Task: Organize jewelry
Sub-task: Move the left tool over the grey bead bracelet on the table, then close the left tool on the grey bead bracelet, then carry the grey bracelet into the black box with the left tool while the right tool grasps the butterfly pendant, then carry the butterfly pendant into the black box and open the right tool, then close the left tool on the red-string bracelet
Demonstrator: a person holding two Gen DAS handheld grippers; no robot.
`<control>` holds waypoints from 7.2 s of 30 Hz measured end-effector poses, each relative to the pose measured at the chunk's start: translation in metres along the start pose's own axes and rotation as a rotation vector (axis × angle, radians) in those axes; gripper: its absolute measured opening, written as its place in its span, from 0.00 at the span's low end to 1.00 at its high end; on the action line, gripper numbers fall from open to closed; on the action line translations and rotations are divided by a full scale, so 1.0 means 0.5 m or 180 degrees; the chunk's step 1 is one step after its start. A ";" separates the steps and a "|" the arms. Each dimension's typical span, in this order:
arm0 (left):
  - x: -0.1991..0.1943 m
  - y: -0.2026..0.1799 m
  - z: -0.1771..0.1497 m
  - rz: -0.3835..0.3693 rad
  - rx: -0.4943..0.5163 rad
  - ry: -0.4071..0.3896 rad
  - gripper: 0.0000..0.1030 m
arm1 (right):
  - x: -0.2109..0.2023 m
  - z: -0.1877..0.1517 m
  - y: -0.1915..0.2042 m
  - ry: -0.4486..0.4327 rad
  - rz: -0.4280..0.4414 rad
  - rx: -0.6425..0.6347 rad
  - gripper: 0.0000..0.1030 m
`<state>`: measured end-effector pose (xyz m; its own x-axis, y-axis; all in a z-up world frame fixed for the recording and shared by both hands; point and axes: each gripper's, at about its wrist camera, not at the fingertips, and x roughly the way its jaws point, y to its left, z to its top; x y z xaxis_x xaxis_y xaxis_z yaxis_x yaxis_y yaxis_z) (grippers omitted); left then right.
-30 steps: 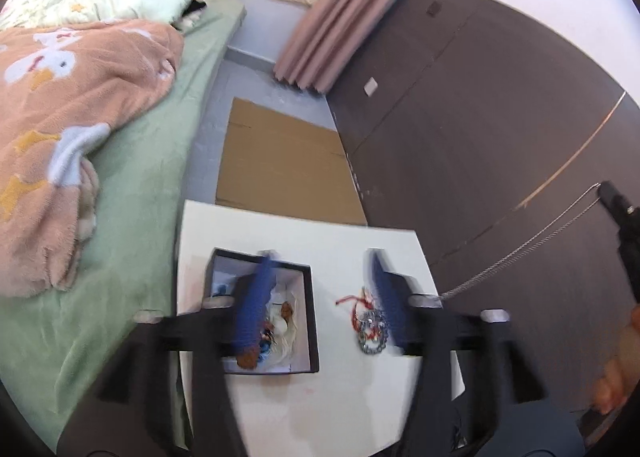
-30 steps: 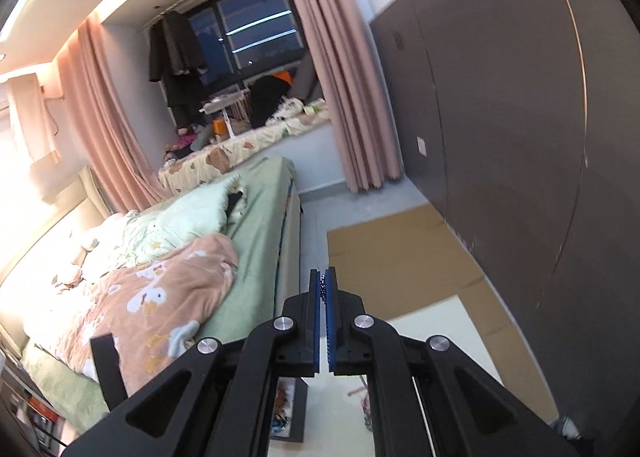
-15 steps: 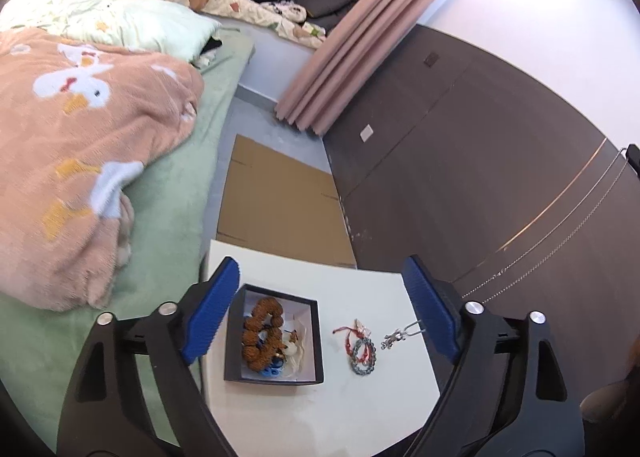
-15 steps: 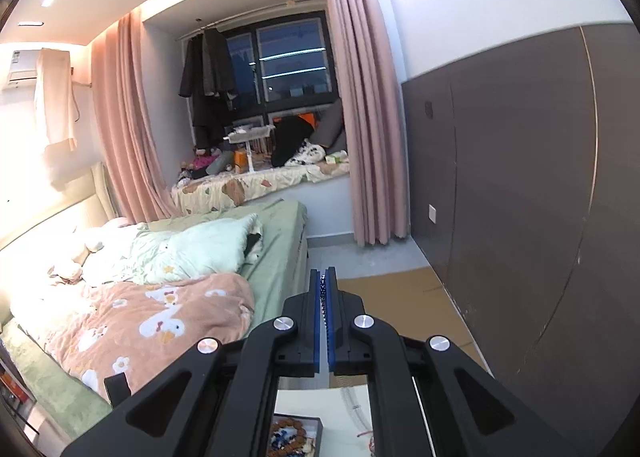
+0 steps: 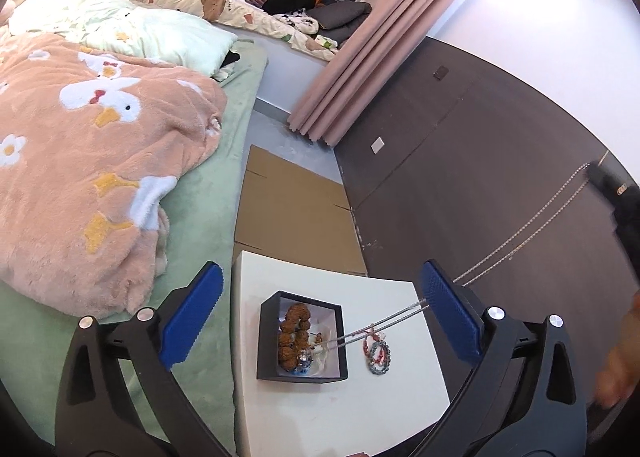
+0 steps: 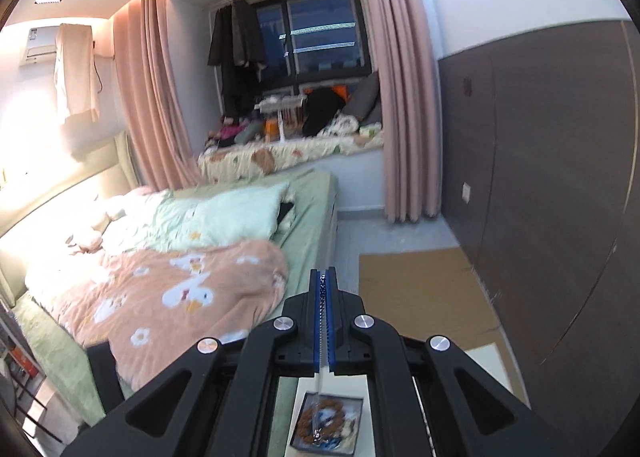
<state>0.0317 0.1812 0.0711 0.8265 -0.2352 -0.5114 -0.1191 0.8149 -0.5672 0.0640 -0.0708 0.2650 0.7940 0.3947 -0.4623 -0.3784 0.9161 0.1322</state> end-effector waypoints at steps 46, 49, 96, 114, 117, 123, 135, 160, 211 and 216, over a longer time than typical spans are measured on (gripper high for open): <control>0.284 -0.237 -0.195 0.0321 0.0901 0.0830 0.83 | 0.186 -0.413 -0.497 0.1325 -0.0141 0.1489 0.64; 0.318 -0.260 -0.230 0.0333 0.0985 0.0985 0.73 | 0.180 -0.415 -0.523 0.1296 -0.0177 0.1557 0.64; 0.386 -0.272 -0.290 0.0091 0.0901 0.1328 0.10 | 0.264 -0.462 -0.508 0.1665 -0.0223 0.1334 0.56; 0.321 -0.203 -0.147 0.0063 0.0542 0.0799 0.10 | 0.412 -0.484 -0.448 0.1997 -0.0428 0.1034 0.66; 0.318 -0.183 -0.128 0.0073 0.0477 0.0750 0.10 | 0.440 -0.493 -0.437 0.2085 -0.0558 0.0975 0.58; 0.316 -0.154 -0.104 0.0067 0.0359 0.0708 0.10 | 0.473 -0.496 -0.415 0.2198 -0.0680 0.0695 0.59; 0.302 -0.119 -0.083 0.0124 0.0288 0.0711 0.10 | 0.493 -0.495 -0.384 0.2234 -0.0744 0.0181 0.40; 0.232 -0.070 -0.111 0.0589 0.0283 0.0718 0.68 | 0.315 -0.411 -0.311 0.1391 0.0143 0.0684 0.40; 0.304 -0.232 -0.218 0.0393 0.0887 0.0897 0.95 | 0.233 -0.431 -0.477 0.1588 -0.0181 0.1200 0.93; 0.341 -0.268 -0.256 0.0348 0.1032 0.1077 0.80 | 0.223 -0.432 -0.516 0.1573 -0.0306 0.1248 0.92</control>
<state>0.1181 -0.0359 -0.0227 0.5868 -0.2544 -0.7688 0.0269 0.9550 -0.2954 0.1475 -0.2784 -0.0103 0.4673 0.3163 -0.8256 -0.0397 0.9404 0.3378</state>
